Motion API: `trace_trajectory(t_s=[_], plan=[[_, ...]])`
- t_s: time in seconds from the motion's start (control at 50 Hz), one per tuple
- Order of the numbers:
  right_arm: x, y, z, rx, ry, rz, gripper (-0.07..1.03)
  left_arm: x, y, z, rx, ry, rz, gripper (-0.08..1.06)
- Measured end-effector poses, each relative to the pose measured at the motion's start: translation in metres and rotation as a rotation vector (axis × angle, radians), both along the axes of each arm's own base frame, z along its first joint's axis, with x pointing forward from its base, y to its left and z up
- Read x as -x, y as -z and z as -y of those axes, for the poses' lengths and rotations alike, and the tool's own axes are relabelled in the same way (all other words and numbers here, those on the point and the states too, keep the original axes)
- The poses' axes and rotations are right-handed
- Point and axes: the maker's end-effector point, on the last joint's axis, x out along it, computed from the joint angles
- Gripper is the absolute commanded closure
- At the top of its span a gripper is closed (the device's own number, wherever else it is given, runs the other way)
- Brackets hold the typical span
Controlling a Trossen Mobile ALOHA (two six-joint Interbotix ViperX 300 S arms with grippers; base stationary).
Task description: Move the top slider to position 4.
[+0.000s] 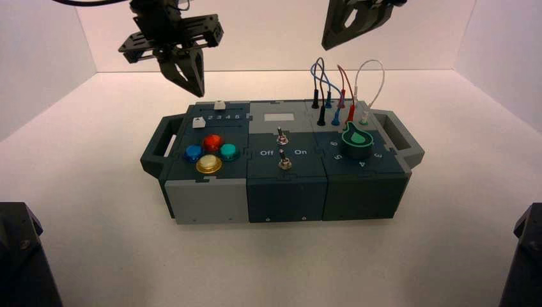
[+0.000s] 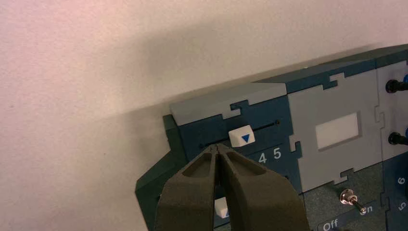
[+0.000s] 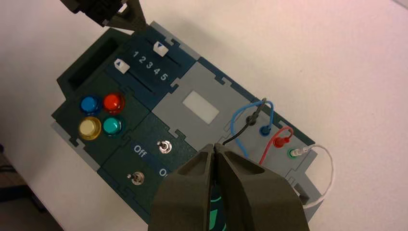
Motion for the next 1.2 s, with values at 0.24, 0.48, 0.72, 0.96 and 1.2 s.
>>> trace_trajectory(t_s=[0.24, 0.48, 0.72, 0.96, 1.2], plan=[[0.000, 0.001, 0.000, 0.003, 0.000, -0.004, 0.99, 0.001, 0.009, 0.005, -0.007, 0.012, -0.023, 1.01], [0.000, 0.002, 0.000, 0.004, -0.003, -0.004, 0.99, 0.000, 0.012, 0.011, -0.007, 0.022, -0.028, 1.01], [0.003, 0.006, 0.002, 0.011, -0.002, -0.015, 0.99, 0.000, 0.019, 0.019, -0.014, 0.044, -0.042, 1.01], [0.007, 0.012, 0.005, 0.019, 0.001, -0.028, 0.99, -0.001, 0.020, 0.026, -0.013, 0.059, -0.040, 1.01], [0.008, 0.007, 0.006, 0.009, -0.001, -0.014, 0.98, 0.000, 0.019, 0.027, -0.015, 0.062, -0.049, 1.01]])
